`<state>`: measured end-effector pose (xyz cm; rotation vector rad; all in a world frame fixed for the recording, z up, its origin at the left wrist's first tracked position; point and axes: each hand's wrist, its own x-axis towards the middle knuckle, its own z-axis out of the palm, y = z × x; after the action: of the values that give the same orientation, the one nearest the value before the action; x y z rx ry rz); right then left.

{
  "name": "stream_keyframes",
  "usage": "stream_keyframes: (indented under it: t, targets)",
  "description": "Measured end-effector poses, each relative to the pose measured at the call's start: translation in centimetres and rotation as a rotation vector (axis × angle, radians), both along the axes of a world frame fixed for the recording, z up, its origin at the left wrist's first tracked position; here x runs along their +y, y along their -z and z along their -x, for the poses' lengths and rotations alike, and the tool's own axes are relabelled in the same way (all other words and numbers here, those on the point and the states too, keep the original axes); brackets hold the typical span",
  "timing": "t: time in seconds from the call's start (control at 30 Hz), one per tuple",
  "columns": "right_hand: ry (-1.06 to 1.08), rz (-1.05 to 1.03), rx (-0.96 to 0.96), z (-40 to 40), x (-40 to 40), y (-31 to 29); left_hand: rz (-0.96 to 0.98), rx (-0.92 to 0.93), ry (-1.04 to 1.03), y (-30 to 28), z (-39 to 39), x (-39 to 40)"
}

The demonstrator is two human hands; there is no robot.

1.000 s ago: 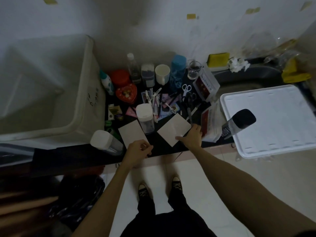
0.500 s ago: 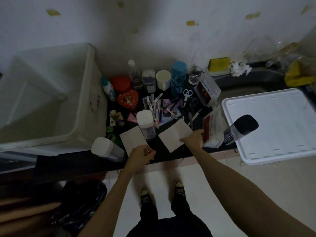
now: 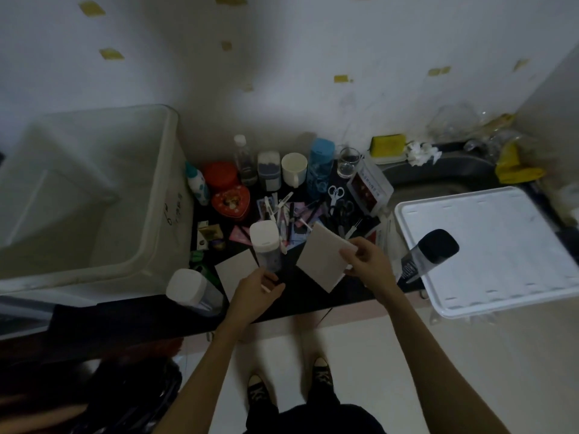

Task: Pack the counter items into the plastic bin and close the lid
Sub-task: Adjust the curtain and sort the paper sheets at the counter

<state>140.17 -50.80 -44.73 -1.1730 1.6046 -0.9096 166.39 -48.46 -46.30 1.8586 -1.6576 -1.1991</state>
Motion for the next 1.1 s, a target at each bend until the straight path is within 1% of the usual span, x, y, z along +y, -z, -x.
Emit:
stream_keyframes:
  t: [0.1,0.13,0.2,0.27,0.33,0.37,0.4,0.47,0.57,0.7,0.73,0.8,0.87,0.93,1.0,1.03,1.1]
  targets:
    - [-0.166,-0.008,0.011,0.9,0.8,-3.4,0.023,0.067,0.034,-1.1,1.1,-0.4]
    - [-0.201,-0.023,-0.007,0.9,1.0,-4.4,0.006,0.094,0.023,-1.4,1.4,-0.6]
    - [-0.244,-0.058,-0.085,1.0,1.4,-6.3,-0.088,0.184,-0.028,-1.8,2.0,-0.7]
    - [-0.249,-0.083,-0.183,1.3,1.7,-7.9,-0.185,0.353,-0.022,-2.3,2.3,-0.6]
    - [-0.227,-0.103,-0.261,1.7,1.8,-9.0,-0.199,0.542,0.043,-2.8,2.5,-0.3]
    - [-0.209,-0.114,-0.285,2.0,1.7,-9.4,-0.180,0.589,0.072,-3.3,2.6,-0.1]
    - [-0.186,-0.129,-0.306,2.2,1.6,-9.7,-0.156,0.592,0.098,-4.1,2.6,0.1]
    - [-0.133,-0.163,-0.358,2.6,1.2,-9.9,-0.063,0.535,0.164,-5.6,2.4,0.3]
    - [-0.072,-0.238,-0.446,3.0,0.4,-10.1,0.154,0.425,0.306,-7.5,1.9,0.2]
    - [-0.017,-0.353,-0.605,2.8,-0.3,-10.2,0.559,0.263,0.385,-9.2,2.6,-0.5]
    - [-0.013,-0.375,-0.637,2.7,-0.4,-10.2,0.639,0.247,0.385,-9.5,2.8,-0.7]
    - [-0.021,-0.414,-0.670,2.5,-0.5,-10.1,0.695,0.289,0.374,-9.9,3.0,-1.0]
    - [-0.044,-0.430,-0.596,2.2,-0.4,-10.2,0.707,0.339,0.365,-10.5,3.1,-1.0]
    - [-0.105,-0.450,-0.407,2.1,-0.1,-10.4,0.679,0.397,0.342,-11.1,3.2,-0.7]
    - [-0.226,-0.466,-0.250,2.0,0.2,-10.3,0.592,0.465,0.240,-11.6,3.1,-0.4]
    - [-0.289,-0.443,-0.178,1.9,0.4,-10.2,0.536,0.501,0.174,-11.8,3.0,-0.3]
    - [-0.370,-0.386,-0.099,1.3,0.7,-10.0,0.449,0.530,0.067,-11.7,2.6,-0.2]
